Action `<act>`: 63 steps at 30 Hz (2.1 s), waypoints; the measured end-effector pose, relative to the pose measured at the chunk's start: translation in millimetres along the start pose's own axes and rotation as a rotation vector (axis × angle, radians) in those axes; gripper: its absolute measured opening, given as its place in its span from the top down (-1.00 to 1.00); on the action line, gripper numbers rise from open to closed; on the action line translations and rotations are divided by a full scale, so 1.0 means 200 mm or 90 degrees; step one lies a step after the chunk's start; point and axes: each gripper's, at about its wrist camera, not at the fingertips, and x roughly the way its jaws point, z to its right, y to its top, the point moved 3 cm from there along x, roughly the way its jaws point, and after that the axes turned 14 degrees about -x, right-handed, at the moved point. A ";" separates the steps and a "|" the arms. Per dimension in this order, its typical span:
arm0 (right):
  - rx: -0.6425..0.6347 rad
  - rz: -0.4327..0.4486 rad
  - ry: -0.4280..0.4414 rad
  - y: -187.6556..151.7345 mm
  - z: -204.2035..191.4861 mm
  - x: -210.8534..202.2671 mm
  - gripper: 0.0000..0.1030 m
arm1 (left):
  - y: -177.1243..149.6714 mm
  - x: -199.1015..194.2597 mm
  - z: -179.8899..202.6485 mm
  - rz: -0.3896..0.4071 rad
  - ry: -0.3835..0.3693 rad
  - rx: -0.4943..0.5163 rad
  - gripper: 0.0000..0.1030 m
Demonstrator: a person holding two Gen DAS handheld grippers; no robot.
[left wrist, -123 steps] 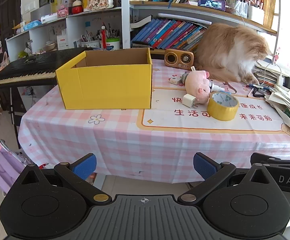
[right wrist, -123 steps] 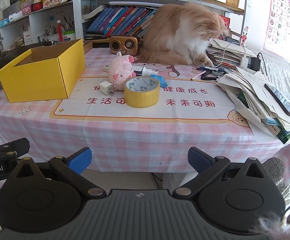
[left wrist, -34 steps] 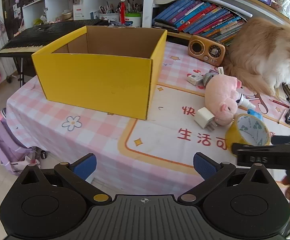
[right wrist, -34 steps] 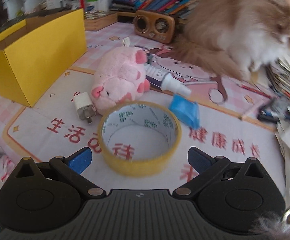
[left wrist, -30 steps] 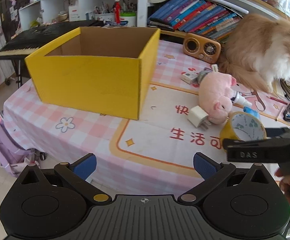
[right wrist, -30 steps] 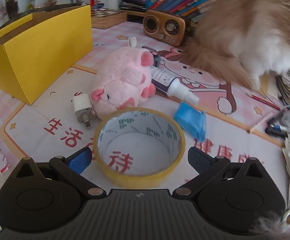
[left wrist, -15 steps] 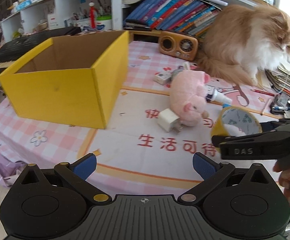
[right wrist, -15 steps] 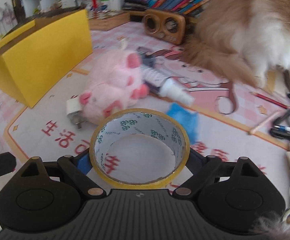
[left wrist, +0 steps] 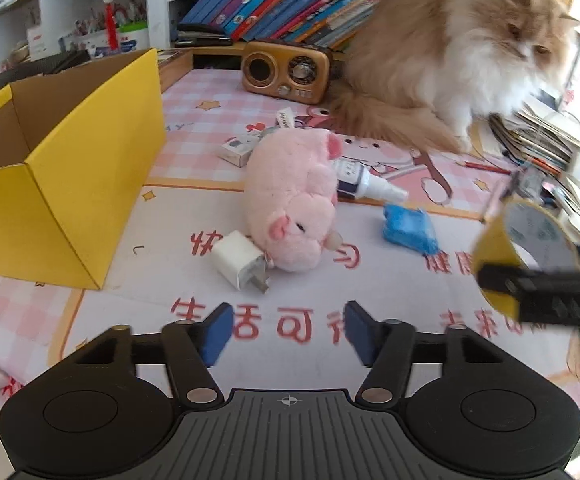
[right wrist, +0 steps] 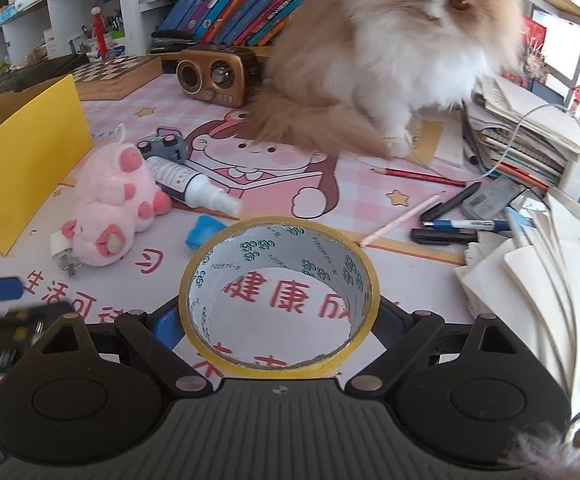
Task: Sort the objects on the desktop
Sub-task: 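Grasp the yellow tape roll with the right gripper while the left gripper approaches the white plug, then grasp the white charger plug with the left gripper and lift it, then carry the tape roll and plug over the yellow box with both grippers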
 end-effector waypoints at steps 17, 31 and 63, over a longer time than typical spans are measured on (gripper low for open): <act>-0.065 0.017 0.041 0.00 -0.11 -0.04 -0.76 | 0.13 0.21 -0.05 0.007 0.082 -0.012 0.23; -0.106 0.020 0.052 0.01 -0.22 -0.09 -0.76 | 0.12 0.13 -0.12 0.041 0.058 -0.027 0.34; -0.114 0.021 0.086 -0.06 -1.35 -0.54 -0.76 | -0.27 -0.76 -1.04 0.053 -0.007 -0.007 0.34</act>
